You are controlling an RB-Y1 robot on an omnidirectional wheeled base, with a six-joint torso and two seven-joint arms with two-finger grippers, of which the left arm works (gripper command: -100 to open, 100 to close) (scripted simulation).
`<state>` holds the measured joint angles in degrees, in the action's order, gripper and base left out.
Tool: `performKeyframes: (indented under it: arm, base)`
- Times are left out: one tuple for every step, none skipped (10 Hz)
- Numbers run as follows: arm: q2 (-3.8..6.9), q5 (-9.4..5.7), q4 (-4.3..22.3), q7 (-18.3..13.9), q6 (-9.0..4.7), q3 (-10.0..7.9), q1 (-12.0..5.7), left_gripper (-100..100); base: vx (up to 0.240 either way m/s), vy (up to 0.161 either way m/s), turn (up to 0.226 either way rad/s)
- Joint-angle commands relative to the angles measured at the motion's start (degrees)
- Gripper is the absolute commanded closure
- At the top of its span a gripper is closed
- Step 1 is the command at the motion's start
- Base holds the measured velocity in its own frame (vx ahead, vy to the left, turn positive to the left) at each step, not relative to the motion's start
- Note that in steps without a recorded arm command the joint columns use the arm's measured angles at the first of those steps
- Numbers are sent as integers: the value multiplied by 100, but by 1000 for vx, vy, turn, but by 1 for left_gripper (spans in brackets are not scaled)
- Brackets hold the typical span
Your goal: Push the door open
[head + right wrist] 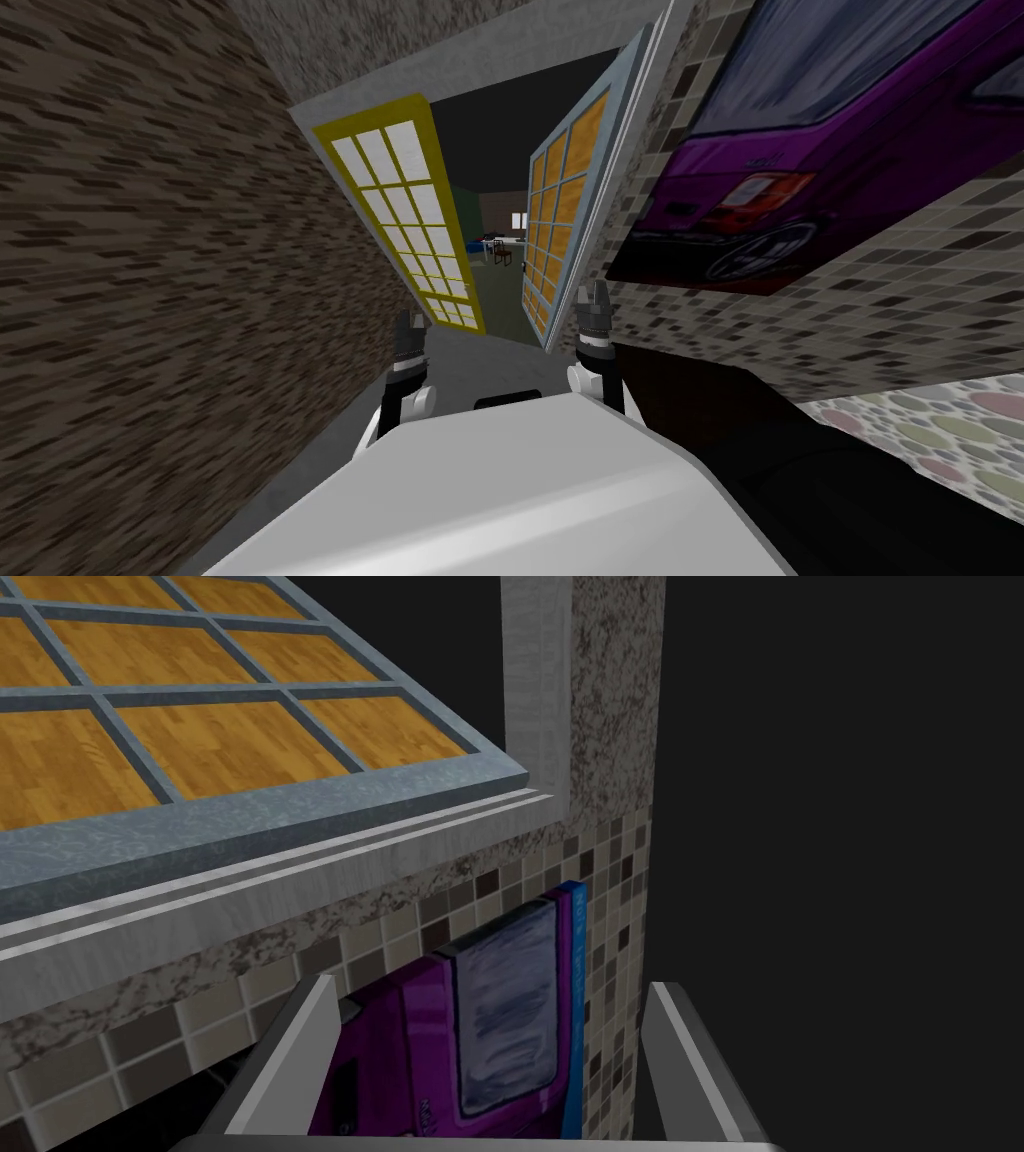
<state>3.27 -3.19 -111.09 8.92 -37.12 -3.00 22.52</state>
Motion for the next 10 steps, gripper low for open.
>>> performKeyframes:
  arm:
    - [65,9,251,222,-87,13,-46,-100]
    - [103,15,385,350,-122,22,-74,-100]
    - [142,21,531,489,-159,31,-103,-100]
    - [182,27,679,630,-197,41,-134,-100]
    - [221,33,828,772,-235,50,-164,-100]
    - [261,39,976,913,-273,59,-195,-100]
    - [300,46,1127,1057,-312,69,-226,-100]
    - [340,52,1285,1208,-352,79,-258,-100]
    - [379,59,1443,1358,-393,89,-291,-100]
    - [419,65,1600,1508,-433,99,-323,-100]
  base:
    - [90,44,-63]
    - [99,35,-75]
    - [98,45,-87]
    - [97,56,-89]
    - [94,56,-72]
    - [96,45,-79]
    - [86,52,-103]
    - [83,55,-84]
    - [84,45,-87]
    - [77,34,-73]
